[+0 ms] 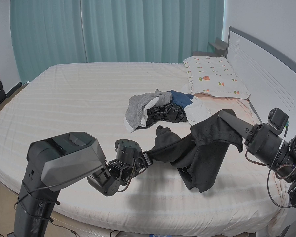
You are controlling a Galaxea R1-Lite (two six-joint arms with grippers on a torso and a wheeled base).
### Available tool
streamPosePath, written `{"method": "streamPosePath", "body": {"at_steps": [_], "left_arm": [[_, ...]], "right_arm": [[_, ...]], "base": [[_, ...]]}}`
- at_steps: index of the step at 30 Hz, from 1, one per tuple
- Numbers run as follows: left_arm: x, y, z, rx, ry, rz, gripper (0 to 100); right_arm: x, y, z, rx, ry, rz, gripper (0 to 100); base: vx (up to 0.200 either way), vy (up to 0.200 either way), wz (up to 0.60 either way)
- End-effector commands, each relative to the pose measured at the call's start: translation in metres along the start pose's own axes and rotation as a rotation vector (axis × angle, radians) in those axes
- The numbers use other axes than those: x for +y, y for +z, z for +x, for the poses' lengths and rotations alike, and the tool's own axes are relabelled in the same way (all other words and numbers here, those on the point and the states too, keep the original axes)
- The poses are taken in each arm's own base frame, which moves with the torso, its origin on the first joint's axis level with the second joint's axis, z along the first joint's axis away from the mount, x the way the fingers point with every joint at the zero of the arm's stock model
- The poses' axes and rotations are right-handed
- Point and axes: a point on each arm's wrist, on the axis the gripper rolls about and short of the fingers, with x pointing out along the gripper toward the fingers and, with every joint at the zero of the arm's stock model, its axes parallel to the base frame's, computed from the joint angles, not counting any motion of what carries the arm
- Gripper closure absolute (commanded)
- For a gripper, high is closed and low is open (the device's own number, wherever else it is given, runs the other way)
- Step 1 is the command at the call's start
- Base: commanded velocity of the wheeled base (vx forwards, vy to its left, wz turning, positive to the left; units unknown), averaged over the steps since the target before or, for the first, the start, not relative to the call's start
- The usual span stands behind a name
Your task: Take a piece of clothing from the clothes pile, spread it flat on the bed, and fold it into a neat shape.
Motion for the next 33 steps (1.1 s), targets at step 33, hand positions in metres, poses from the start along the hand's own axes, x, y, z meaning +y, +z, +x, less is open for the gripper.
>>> {"method": "streamPosePath", "body": {"at_steps": [33], "left_arm": [[-0.027,0.085,-0.216,0.004,-0.161,-0.298,100]], "right_arm": [[-0.074,-0.037,-0.001,0.040,-0.360,0.013,100]], "base": [[0.000,0.000,0.00]]}}
